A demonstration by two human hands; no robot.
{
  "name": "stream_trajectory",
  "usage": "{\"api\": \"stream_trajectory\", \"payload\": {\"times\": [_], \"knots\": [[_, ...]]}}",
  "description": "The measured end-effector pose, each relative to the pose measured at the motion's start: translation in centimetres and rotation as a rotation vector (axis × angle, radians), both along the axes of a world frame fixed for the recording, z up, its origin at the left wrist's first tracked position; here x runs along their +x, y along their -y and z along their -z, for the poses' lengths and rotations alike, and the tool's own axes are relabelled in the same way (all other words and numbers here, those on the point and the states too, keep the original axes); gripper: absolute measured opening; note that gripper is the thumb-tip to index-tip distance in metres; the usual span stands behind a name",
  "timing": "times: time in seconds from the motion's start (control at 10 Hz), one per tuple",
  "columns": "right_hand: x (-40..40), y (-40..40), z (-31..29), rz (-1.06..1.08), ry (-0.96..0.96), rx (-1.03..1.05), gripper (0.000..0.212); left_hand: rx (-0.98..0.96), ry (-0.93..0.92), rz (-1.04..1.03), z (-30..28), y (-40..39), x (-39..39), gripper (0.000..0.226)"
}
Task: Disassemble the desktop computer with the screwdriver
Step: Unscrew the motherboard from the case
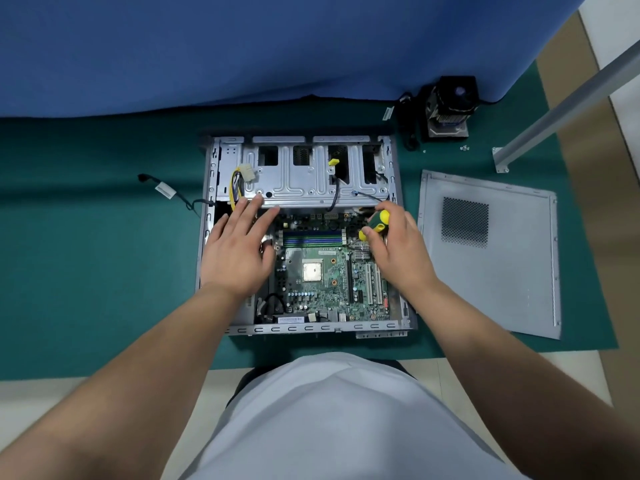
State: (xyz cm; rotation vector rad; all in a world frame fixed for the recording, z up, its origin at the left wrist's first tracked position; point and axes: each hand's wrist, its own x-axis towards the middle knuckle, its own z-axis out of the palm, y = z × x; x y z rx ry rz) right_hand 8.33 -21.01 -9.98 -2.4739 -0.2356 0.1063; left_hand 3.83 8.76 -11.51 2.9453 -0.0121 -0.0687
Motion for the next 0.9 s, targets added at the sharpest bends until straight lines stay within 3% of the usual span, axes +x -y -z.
{"api": "stream_trajectory", "payload": {"times": [0.9], "knots": [[0.04, -0.12, -0.78, -0.054, 0.01, -0.015, 0.033, -0.02, 0.019, 0.002, 0.16, -0.04, -0.08, 0.066]]}}
